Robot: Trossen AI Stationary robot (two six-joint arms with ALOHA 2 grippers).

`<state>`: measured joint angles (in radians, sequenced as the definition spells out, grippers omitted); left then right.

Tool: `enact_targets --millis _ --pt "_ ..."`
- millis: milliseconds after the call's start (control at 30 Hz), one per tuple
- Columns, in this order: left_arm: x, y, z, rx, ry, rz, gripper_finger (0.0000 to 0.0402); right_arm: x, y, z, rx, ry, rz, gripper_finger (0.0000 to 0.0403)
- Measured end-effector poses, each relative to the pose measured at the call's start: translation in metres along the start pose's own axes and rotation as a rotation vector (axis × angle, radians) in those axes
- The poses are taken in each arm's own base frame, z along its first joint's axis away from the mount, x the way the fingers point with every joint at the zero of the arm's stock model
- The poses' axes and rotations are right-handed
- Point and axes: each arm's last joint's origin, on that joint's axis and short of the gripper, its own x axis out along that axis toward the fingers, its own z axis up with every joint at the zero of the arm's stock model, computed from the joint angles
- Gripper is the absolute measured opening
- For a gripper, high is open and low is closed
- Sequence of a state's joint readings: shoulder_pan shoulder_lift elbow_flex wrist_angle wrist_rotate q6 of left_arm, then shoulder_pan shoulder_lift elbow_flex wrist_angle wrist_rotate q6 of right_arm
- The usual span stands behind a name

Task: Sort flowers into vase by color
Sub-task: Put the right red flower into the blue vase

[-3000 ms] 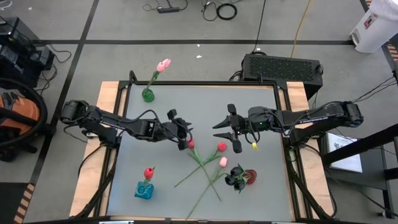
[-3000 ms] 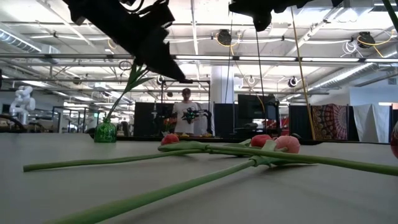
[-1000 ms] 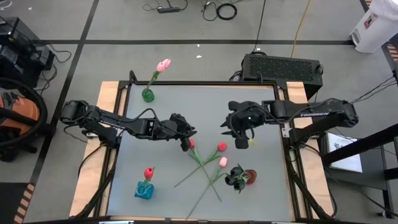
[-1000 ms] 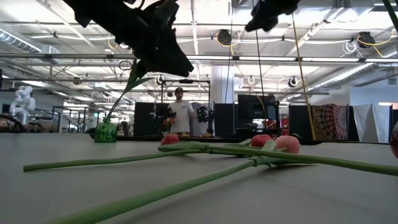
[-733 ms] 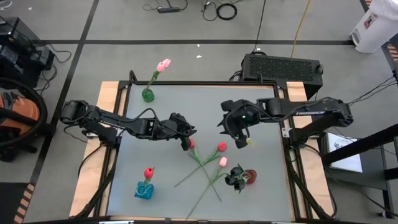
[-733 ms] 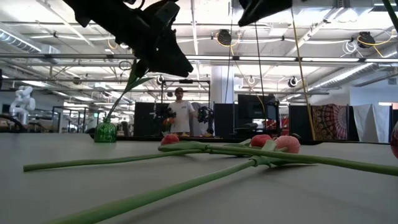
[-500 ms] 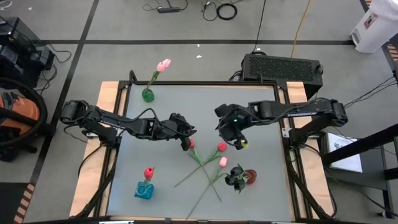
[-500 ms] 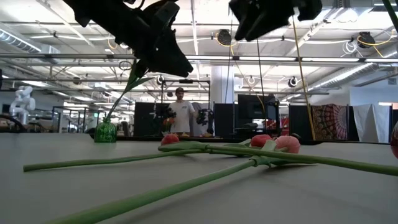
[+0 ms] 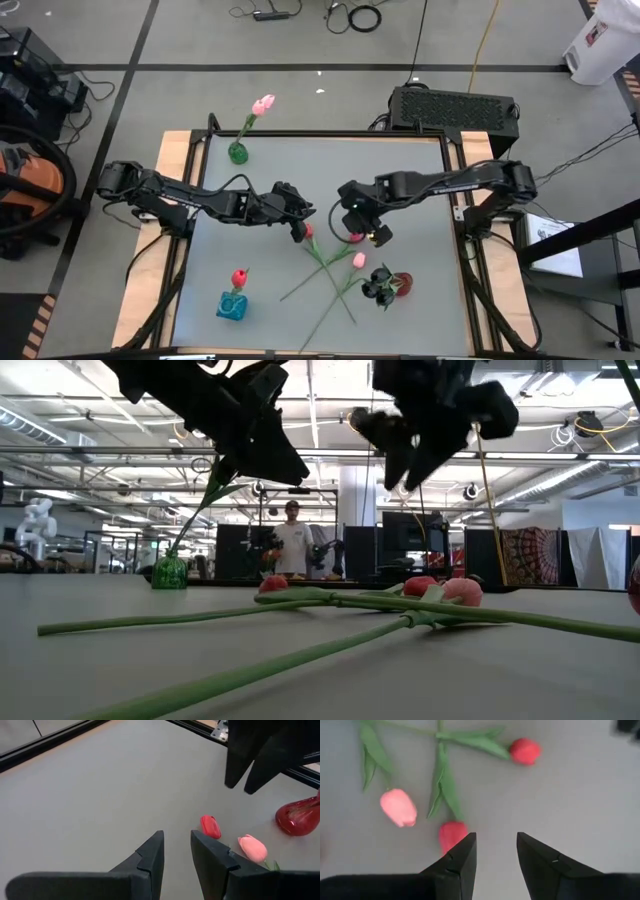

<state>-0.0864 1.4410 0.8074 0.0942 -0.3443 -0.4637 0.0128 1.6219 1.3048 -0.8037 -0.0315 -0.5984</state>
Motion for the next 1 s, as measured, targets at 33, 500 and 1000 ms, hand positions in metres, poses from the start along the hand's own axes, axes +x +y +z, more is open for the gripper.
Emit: enact_targets --millis 33,500,1000 --pt "0.000 0.000 0.000 0.000 0.000 -0.001 0.0102 0.005 0.000 -0.001 0.004 0.017 0.013 0.0132" --pt "0.000 0.000 0.000 0.001 0.001 0.000 0.0102 0.061 0.005 -0.004 0.026 0.103 0.209 0.0132" --pt "0.000 0.000 0.000 0.001 0.002 0.000 0.0102 0.089 0.009 0.007 0.043 0.014 0.265 0.0132"
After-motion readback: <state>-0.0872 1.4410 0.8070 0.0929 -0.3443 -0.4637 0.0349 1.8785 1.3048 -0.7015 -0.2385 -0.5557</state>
